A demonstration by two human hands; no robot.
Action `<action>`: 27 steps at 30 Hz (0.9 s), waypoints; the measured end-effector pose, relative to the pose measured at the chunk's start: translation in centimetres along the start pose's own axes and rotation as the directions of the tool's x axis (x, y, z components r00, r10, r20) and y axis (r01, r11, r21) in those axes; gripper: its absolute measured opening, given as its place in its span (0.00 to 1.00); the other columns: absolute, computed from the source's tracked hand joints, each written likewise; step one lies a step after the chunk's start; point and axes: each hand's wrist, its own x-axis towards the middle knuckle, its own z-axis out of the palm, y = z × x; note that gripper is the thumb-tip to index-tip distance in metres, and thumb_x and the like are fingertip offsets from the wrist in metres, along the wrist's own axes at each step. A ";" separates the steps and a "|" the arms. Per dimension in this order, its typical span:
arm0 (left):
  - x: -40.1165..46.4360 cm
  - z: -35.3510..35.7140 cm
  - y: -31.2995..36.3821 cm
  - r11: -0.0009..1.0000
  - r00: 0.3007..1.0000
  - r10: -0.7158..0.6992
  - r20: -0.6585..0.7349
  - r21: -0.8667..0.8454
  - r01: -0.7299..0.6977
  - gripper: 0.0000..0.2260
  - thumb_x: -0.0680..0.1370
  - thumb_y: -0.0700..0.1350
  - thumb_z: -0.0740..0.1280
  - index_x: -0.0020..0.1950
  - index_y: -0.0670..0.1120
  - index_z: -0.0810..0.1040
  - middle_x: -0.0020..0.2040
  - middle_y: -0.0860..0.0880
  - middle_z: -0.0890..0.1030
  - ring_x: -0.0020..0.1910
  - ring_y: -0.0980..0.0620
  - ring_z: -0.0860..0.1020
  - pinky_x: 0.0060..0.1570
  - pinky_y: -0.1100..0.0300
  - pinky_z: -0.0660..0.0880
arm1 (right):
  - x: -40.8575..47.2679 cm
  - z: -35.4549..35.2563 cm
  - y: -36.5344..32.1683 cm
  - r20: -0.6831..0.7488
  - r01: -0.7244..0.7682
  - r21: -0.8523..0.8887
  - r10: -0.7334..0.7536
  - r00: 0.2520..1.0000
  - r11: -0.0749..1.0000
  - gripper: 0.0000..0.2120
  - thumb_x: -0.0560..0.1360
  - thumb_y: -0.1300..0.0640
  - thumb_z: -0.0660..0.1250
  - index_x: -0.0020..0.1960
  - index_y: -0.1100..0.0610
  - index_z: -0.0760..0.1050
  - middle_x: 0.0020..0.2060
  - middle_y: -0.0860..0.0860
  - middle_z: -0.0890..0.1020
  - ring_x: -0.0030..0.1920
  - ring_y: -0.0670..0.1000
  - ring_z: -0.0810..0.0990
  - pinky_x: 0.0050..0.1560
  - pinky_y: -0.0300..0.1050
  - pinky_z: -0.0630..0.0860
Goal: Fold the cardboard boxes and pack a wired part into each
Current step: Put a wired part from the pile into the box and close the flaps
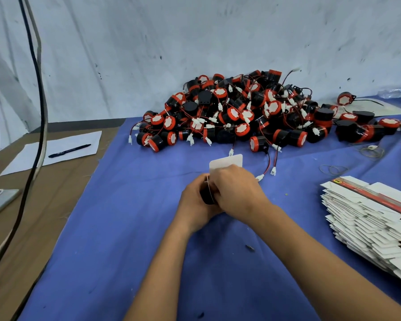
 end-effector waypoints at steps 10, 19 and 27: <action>0.0 -0.3 -0.2 0.998 0.999 -0.025 0.034 -0.055 0.027 0.24 0.64 0.38 0.84 0.55 0.52 0.81 0.49 0.57 0.87 0.47 0.61 0.84 0.43 0.66 0.78 | -1.7 -0.3 3.0 0.135 0.072 0.441 -0.145 0.980 0.895 0.19 0.80 0.61 0.60 0.70 0.52 0.68 0.51 0.51 0.82 0.53 0.51 0.77 0.53 0.47 0.73; -0.2 -0.5 -0.1 0.999 1.000 -0.005 0.027 -0.049 0.007 0.21 0.65 0.36 0.83 0.53 0.50 0.82 0.46 0.57 0.86 0.45 0.62 0.83 0.43 0.68 0.77 | -1.7 0.1 3.7 0.083 0.352 0.084 -0.359 0.930 0.932 0.21 0.83 0.58 0.57 0.75 0.48 0.65 0.54 0.46 0.82 0.61 0.51 0.74 0.76 0.48 0.56; -0.3 -1.0 0.1 0.996 0.997 -0.005 0.083 -0.085 0.012 0.27 0.68 0.31 0.80 0.64 0.46 0.80 0.57 0.51 0.86 0.57 0.53 0.84 0.58 0.56 0.80 | -2.4 2.0 7.2 -0.339 -0.140 0.783 0.605 0.721 0.606 0.05 0.81 0.57 0.65 0.51 0.51 0.80 0.45 0.46 0.84 0.37 0.47 0.78 0.38 0.41 0.73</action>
